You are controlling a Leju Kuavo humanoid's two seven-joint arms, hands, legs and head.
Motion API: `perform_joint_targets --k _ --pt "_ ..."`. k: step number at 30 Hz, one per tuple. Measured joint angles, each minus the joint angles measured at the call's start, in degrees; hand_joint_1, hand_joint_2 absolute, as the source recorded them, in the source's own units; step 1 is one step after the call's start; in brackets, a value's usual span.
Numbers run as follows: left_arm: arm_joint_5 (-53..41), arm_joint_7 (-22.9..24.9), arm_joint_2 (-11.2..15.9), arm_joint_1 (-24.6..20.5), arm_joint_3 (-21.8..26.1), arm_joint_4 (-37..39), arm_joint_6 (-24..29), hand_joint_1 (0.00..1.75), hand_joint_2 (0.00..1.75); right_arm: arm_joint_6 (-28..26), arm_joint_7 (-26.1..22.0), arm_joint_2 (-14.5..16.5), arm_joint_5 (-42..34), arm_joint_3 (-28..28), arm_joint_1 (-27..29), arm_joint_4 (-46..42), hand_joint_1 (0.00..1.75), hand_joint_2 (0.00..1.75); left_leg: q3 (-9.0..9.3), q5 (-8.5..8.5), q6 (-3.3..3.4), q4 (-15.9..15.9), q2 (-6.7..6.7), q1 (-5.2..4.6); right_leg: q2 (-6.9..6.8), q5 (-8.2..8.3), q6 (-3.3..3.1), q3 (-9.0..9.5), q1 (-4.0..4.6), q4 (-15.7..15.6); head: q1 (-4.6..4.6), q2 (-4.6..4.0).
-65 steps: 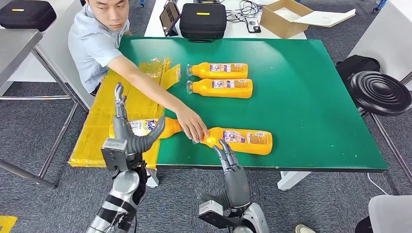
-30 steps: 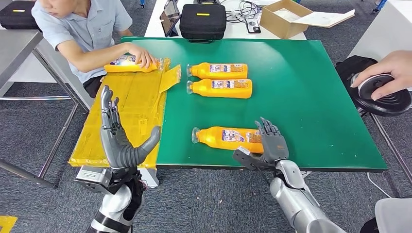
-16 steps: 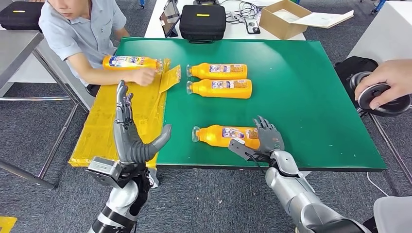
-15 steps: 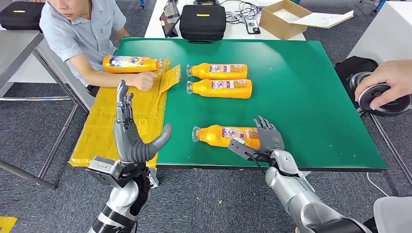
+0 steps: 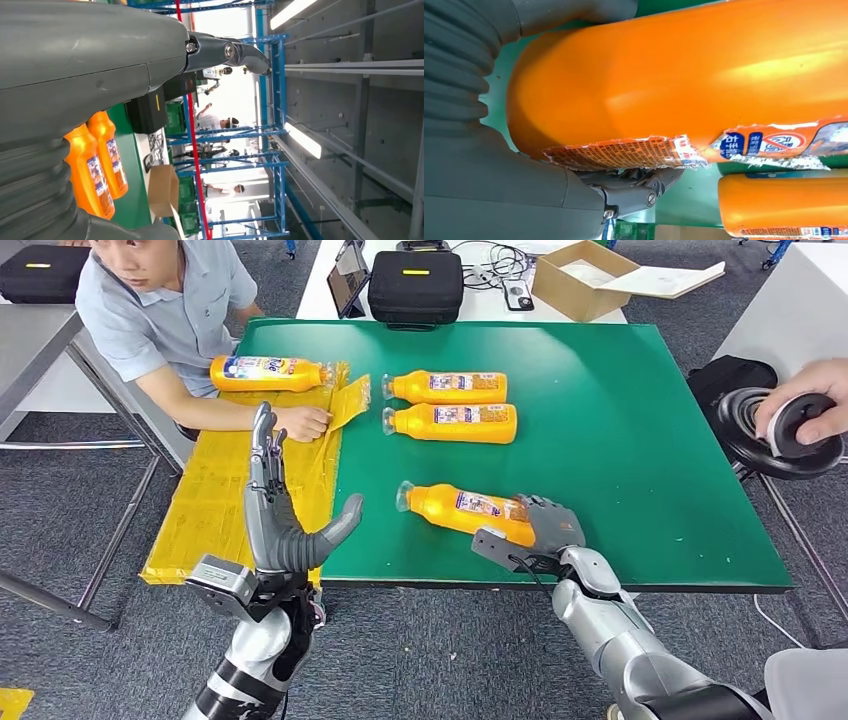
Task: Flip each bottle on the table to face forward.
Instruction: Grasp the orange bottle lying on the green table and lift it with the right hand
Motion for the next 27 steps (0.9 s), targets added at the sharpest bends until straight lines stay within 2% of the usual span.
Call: perform_joint_targets --k 7,10,14,17,23,27 --pt "0.2 0.7 -0.2 0.0 0.0 0.1 1.4 0.0 1.75 -1.5 -1.9 -0.1 -1.9 -0.6 0.5 0.0 1.75 1.75 -0.01 -0.01 0.0 0.0 -0.01 0.0 0.0 -0.01 0.0 0.0 0.0 0.0 0.0 0.0" --pt "0.9 2.2 -0.6 0.0 0.3 0.8 3.9 0.0 1.75 -3.5 -5.2 0.1 -4.9 -2.0 1.7 -0.1 1.75 1.75 -0.02 -0.01 0.0 0.0 -0.02 0.0 0.0 -0.01 0.0 0.0 0.0 0.0 0.0 0.0" --pt "4.1 4.9 -1.2 0.4 1.2 2.6 5.5 0.0 1.75 -5.2 -12.3 0.9 -12.7 -5.6 5.2 -2.4 1.75 1.75 -0.03 -0.02 0.01 0.0 -0.01 0.0 0.0 -0.01 0.0 0.0 0.0 0.0 0.01 0.0" --pt "6.7 6.6 -1.4 1.5 1.7 3.4 5.3 0.0 1.75 -5.8 -15.8 1.8 -17.7 -8.3 9.0 -6.4 1.75 1.75 -0.1 -0.03 0.0 0.0 -0.03 0.0 0.0 -0.01 0.0 -0.05 0.01 0.0 -0.01 0.0" --pt "14.2 11.0 -1.5 3.6 1.8 4.3 1.2 0.0 1.75 -5.0 -18.5 3.5 -29.3 -11.4 17.8 -19.8 1.75 1.75 -0.33 -0.03 0.0 0.0 -0.08 0.0 -0.02 -0.03 0.0 -0.23 0.0 0.0 -0.01 0.0" --pt "19.4 14.6 -1.3 4.2 1.8 5.7 -2.0 0.0 1.75 -9.8 -19.9 5.4 -36.6 -11.9 23.6 -33.3 1.75 1.75 -0.47 -0.03 0.0 0.0 -0.06 0.0 -0.02 -0.03 0.0 -0.38 0.0 0.0 0.0 0.0"
